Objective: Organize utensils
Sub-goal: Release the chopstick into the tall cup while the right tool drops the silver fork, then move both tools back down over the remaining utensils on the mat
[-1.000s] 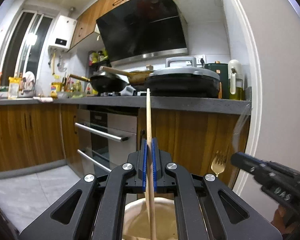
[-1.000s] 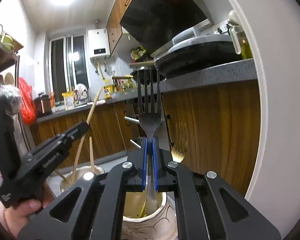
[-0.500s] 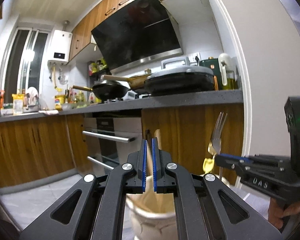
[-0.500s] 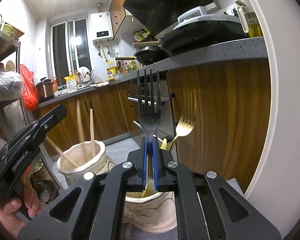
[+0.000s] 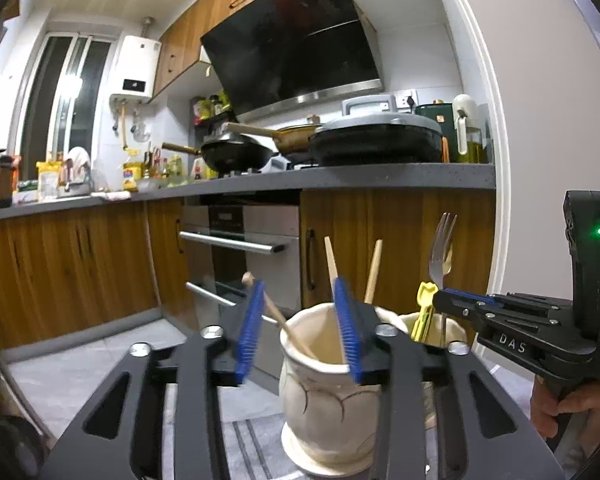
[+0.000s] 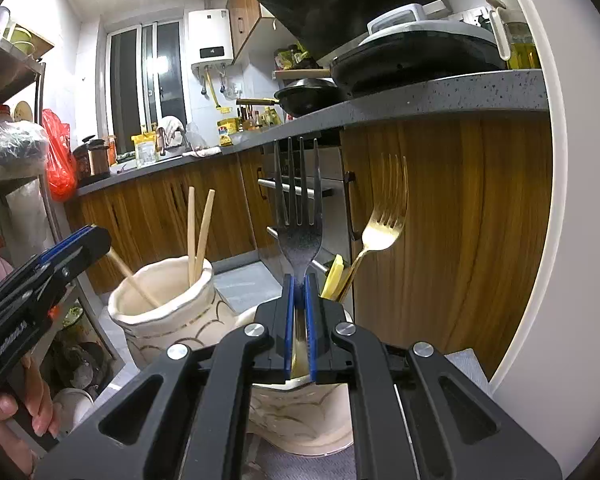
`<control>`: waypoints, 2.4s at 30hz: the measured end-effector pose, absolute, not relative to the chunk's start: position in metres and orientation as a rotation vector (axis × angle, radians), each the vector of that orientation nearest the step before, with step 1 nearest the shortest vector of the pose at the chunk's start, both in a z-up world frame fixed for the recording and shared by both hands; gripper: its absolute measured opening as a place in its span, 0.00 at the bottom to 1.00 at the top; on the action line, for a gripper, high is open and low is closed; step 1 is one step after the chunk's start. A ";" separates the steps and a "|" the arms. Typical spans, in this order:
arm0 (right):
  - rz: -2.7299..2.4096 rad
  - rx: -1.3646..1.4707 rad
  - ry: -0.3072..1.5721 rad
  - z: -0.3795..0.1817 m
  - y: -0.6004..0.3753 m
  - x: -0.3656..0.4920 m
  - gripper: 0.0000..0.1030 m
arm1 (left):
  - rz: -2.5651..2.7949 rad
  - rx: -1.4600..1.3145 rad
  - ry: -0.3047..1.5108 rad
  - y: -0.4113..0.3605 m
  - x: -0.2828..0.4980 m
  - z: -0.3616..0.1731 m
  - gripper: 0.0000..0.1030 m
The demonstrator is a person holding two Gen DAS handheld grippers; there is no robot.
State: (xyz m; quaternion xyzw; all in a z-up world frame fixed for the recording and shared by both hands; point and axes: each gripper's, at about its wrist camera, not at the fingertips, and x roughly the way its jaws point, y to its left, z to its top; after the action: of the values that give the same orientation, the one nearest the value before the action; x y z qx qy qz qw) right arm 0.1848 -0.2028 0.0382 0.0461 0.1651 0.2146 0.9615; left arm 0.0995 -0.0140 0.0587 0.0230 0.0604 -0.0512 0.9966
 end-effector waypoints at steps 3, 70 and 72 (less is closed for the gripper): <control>0.430 0.082 0.344 0.037 -0.199 0.189 0.05 | -0.125 0.020 0.127 -0.010 0.098 0.056 0.46; 0.301 0.197 0.489 -0.014 -0.250 0.082 0.96 | -0.055 0.050 0.612 -0.010 0.023 -0.026 0.93; 0.304 0.186 0.492 -0.014 -0.249 0.079 0.96 | -0.050 0.064 0.668 -0.012 0.022 -0.032 0.93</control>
State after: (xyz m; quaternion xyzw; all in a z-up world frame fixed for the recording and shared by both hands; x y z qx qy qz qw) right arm 0.0790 -0.2492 -0.0139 0.0918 0.2423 0.1499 0.9541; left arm 0.0222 -0.0125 -0.0316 0.0312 0.3277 -0.0243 0.9440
